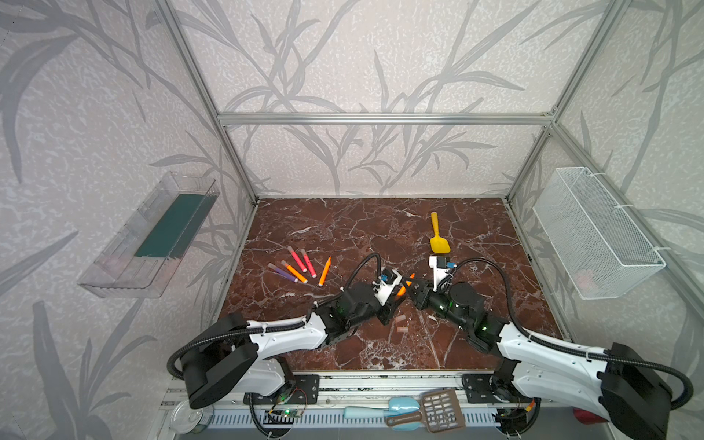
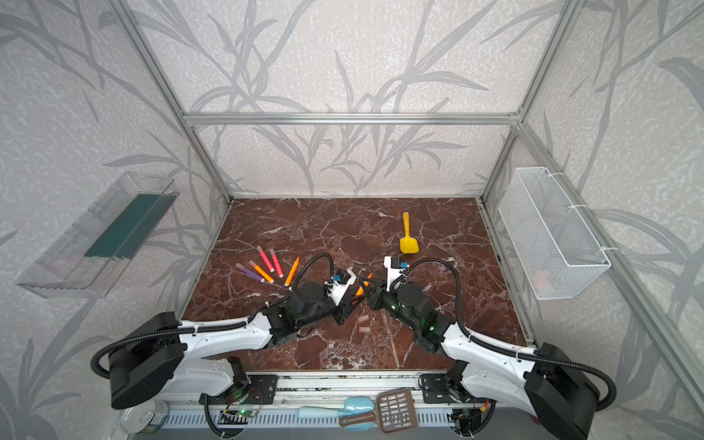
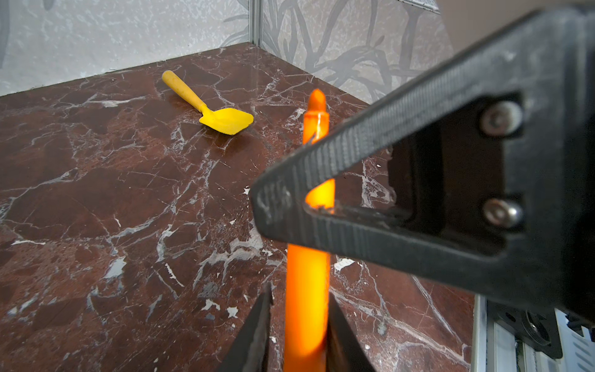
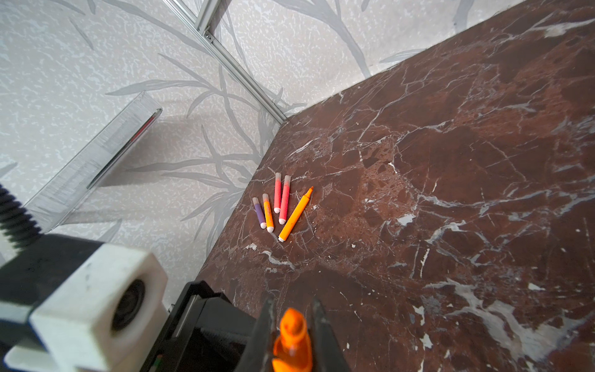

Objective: Insert the pens into the pen caps

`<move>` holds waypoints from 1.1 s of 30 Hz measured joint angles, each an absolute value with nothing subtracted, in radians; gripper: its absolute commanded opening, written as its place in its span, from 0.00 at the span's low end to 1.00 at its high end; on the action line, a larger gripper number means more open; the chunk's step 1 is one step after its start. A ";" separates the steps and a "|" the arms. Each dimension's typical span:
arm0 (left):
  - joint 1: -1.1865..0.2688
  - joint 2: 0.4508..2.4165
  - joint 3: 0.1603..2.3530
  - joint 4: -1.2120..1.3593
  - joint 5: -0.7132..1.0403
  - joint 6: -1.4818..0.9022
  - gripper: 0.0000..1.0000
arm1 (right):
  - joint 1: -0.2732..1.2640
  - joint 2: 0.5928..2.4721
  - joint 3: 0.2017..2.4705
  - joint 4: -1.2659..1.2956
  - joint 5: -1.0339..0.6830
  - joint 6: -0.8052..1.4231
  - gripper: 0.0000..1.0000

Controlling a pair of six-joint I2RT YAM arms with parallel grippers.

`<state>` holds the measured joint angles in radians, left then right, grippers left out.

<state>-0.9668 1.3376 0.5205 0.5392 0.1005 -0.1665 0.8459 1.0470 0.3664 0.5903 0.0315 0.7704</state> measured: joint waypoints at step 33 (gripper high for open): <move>-0.933 1.223 0.460 0.542 -0.420 -0.245 0.00 | 0.877 0.942 0.366 0.309 0.131 0.689 0.74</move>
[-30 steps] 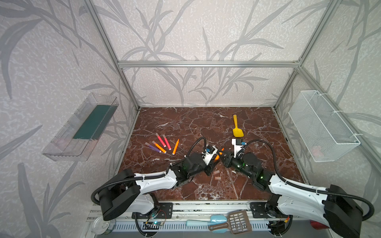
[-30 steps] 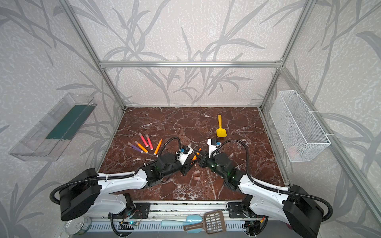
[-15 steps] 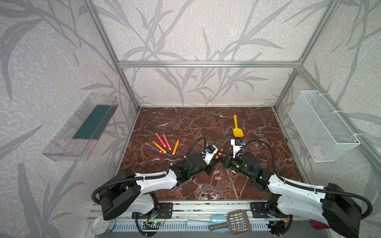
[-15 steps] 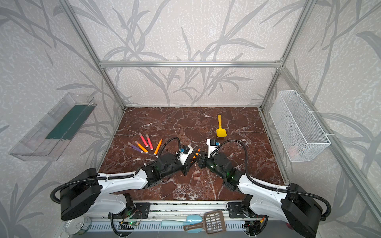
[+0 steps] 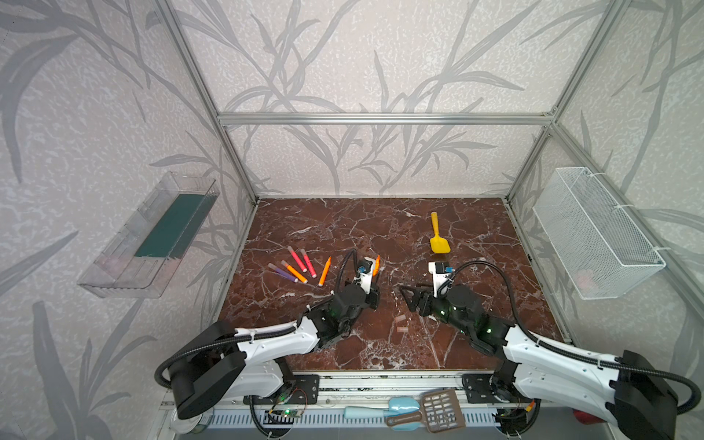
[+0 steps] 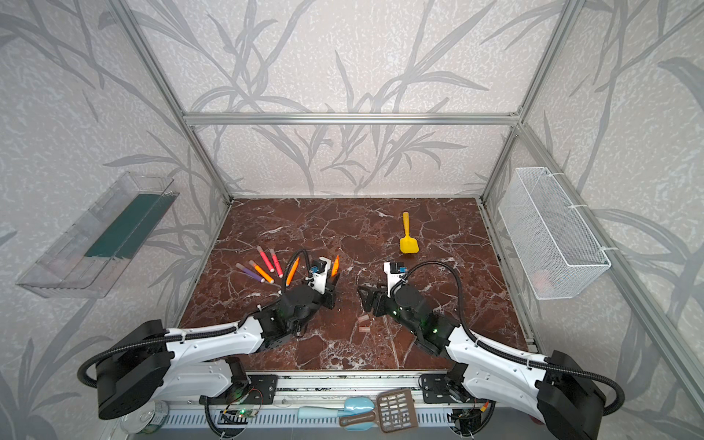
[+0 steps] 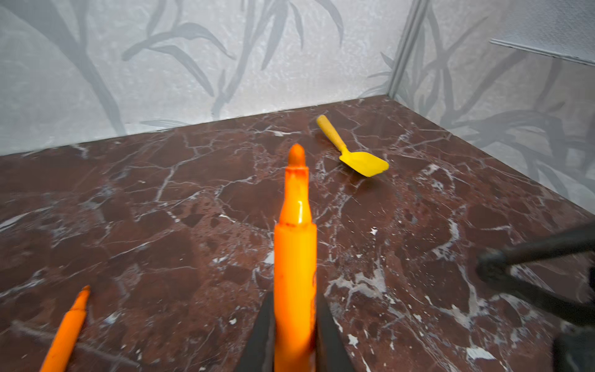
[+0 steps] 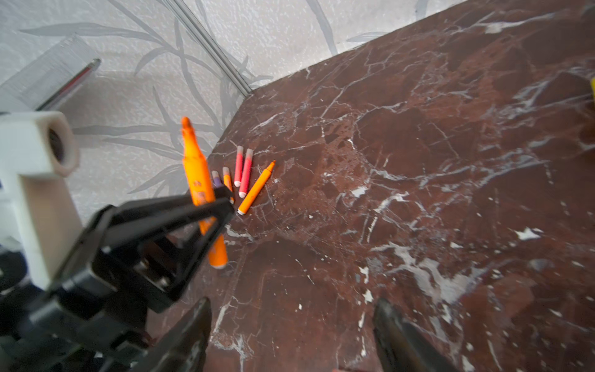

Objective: Insert the pens into the pen caps

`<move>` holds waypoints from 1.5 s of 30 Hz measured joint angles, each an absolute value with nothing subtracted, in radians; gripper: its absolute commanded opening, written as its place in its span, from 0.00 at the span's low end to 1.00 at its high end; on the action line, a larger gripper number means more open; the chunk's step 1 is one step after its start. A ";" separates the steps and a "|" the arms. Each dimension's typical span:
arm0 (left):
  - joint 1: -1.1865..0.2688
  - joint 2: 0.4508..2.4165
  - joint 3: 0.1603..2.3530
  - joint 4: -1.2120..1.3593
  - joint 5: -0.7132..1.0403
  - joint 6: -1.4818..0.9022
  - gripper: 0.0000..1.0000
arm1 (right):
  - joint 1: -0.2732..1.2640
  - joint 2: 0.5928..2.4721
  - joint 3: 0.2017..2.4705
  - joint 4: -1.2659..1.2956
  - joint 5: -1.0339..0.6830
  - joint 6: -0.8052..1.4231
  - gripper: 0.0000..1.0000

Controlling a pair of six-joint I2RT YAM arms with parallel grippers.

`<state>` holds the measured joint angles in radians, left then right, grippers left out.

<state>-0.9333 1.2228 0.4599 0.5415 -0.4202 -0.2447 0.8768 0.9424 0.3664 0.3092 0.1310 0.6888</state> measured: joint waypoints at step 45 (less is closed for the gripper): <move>-0.785 1.244 0.500 0.352 -0.393 -0.377 0.00 | 0.984 1.465 0.445 0.367 -0.016 0.795 0.63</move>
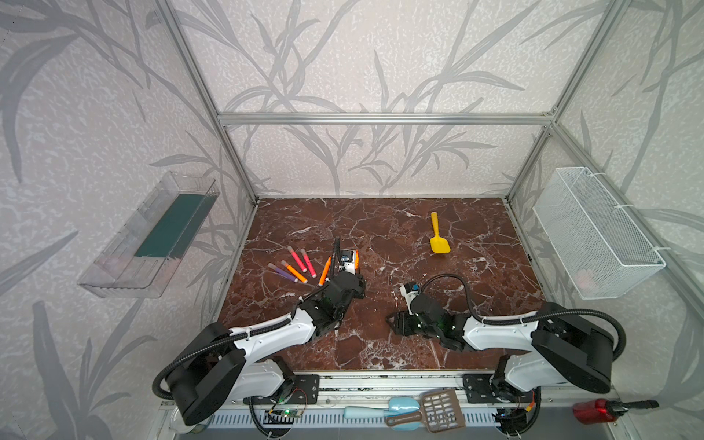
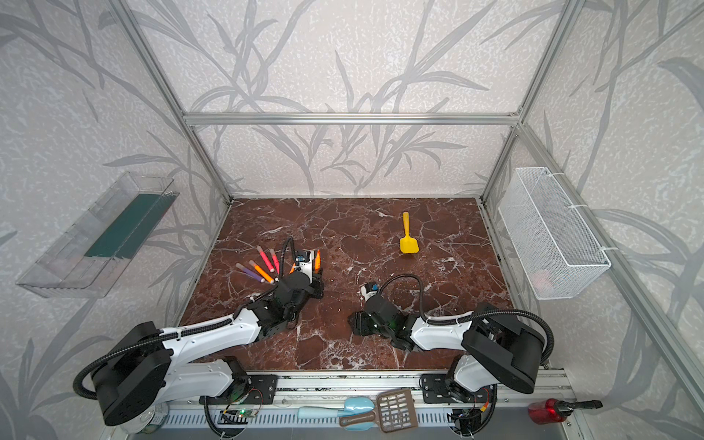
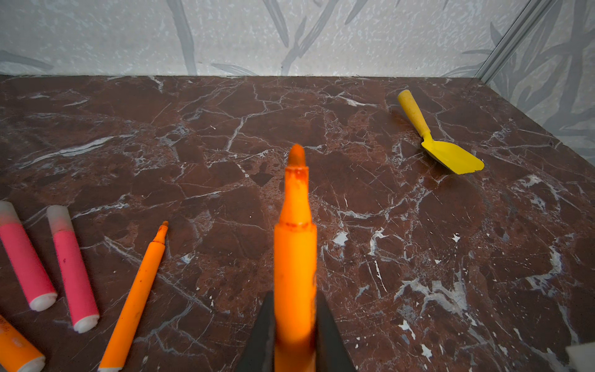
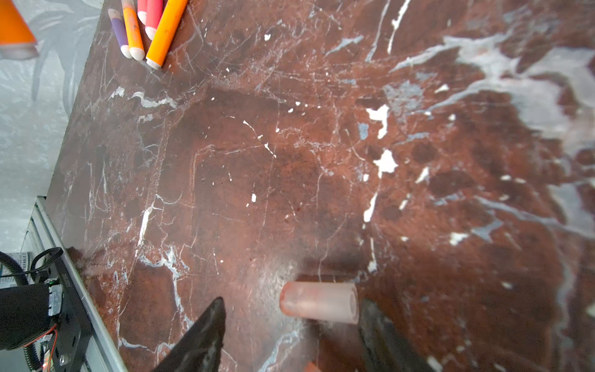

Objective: Insert the pens into the pen caps
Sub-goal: 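Reach down and grasp a pale pink cap with the right gripper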

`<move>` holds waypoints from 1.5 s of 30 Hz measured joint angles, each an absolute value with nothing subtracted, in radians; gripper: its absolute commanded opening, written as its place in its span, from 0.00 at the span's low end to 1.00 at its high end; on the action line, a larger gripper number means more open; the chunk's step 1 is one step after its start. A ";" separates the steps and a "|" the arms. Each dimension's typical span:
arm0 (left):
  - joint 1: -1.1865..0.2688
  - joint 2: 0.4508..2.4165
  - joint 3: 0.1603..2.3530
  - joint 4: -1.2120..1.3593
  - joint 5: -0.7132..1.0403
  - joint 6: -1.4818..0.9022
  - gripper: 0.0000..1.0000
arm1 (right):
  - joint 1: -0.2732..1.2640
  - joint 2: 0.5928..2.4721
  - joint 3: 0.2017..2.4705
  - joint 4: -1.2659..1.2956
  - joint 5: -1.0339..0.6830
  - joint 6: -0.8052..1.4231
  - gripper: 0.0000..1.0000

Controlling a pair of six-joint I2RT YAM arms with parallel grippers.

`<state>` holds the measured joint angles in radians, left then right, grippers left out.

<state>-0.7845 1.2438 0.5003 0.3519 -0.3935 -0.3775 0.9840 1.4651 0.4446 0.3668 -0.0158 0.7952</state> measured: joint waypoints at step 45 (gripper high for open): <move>-0.785 1.172 0.435 0.367 -0.397 -0.377 0.00 | 1.161 1.689 0.822 -0.106 0.272 0.661 0.27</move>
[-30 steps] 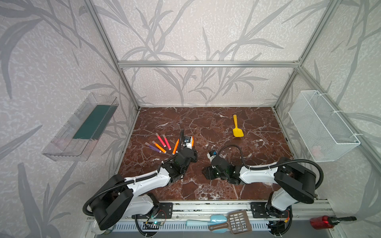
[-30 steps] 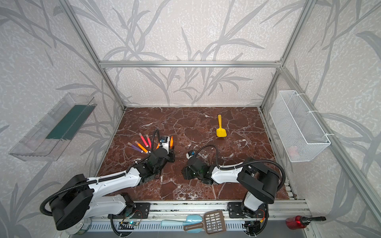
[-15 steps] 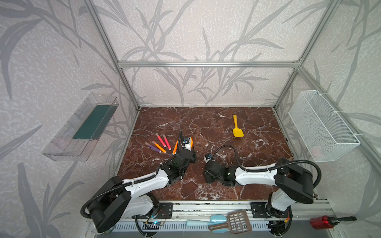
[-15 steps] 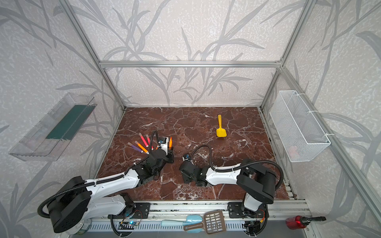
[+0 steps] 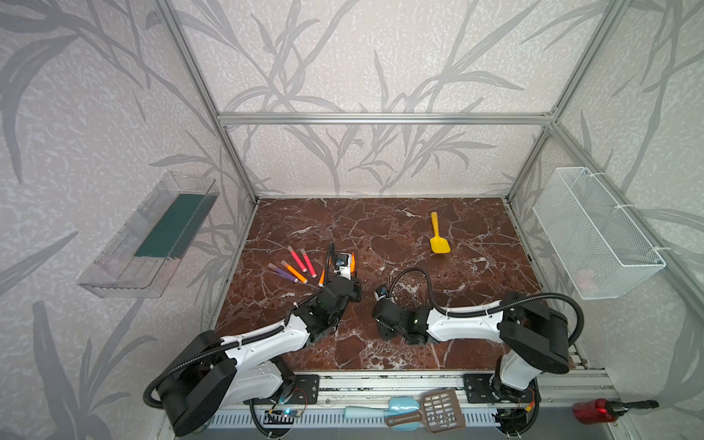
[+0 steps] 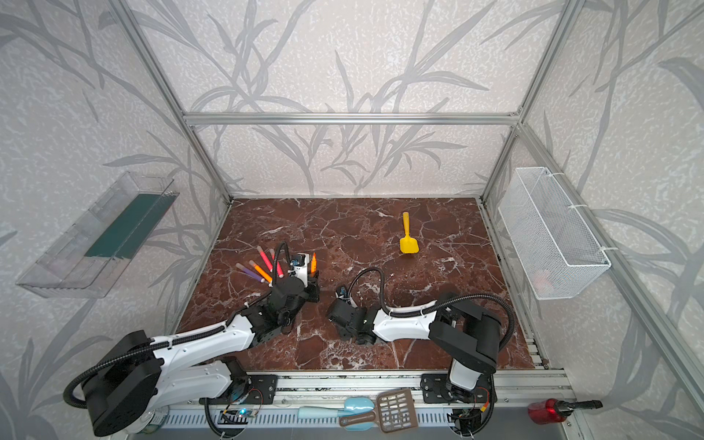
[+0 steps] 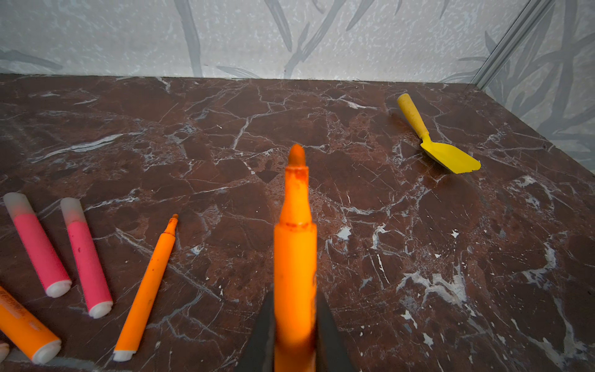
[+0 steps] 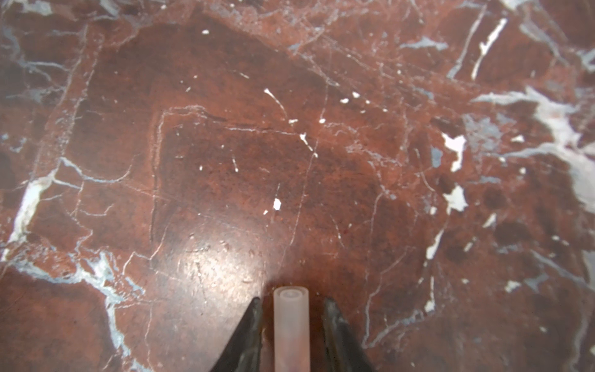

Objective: Insert the pens into the pen caps
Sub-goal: 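Reach down and grasp a pale pink cap with the right gripper, then carry the pink cap over the orange marker tip held by the left gripper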

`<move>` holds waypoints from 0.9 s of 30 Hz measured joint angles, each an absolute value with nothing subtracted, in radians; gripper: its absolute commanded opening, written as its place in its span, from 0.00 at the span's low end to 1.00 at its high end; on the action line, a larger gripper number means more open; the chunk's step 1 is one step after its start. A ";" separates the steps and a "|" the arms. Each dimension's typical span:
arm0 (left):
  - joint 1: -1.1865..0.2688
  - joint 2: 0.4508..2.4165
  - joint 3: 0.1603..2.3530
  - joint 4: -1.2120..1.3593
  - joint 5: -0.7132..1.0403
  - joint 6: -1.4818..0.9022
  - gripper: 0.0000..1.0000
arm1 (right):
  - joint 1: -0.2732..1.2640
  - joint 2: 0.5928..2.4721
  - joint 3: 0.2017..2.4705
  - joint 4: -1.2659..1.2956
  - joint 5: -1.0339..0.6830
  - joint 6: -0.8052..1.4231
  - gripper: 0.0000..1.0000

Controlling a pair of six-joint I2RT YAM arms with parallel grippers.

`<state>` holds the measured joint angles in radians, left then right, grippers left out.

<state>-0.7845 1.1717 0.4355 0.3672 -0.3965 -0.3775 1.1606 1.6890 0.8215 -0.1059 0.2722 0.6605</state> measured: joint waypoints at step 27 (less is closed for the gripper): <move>-0.785 0.971 0.408 0.307 -0.208 -0.369 0.00 | 0.989 1.244 0.630 0.003 0.333 0.665 0.01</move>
